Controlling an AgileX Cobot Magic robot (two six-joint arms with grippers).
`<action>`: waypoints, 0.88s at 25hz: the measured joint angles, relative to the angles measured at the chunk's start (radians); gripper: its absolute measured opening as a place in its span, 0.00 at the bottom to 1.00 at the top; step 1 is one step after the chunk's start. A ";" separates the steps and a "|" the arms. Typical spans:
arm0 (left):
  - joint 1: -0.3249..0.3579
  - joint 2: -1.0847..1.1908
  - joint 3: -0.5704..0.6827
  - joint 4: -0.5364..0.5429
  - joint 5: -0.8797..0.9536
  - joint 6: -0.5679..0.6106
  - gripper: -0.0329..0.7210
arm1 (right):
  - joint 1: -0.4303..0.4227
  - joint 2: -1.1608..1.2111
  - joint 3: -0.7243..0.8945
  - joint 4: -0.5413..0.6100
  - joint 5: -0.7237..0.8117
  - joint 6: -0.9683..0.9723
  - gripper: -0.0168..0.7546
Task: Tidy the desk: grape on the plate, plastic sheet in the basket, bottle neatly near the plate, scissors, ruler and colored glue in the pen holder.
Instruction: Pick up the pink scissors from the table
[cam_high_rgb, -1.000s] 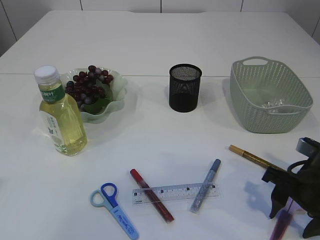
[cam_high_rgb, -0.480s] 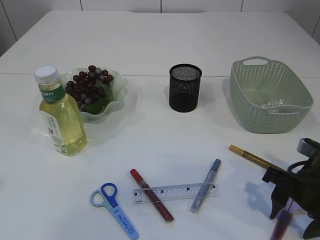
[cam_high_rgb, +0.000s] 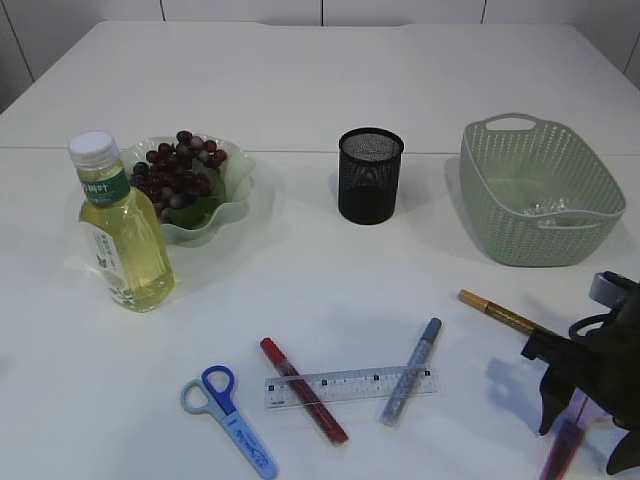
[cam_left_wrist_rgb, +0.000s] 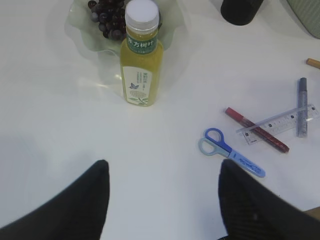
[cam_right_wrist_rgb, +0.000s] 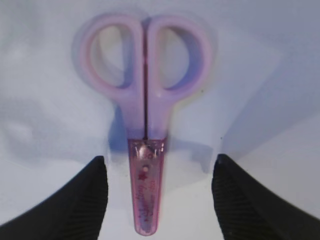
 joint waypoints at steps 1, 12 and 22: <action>0.000 0.000 0.000 0.000 0.000 0.000 0.70 | 0.000 0.012 -0.012 -0.002 0.014 0.002 0.68; 0.000 0.000 0.000 0.000 0.000 0.000 0.70 | 0.000 0.045 -0.037 -0.033 0.056 0.007 0.68; 0.000 0.000 0.000 0.000 0.000 0.000 0.70 | 0.000 0.054 -0.038 -0.058 0.050 0.028 0.68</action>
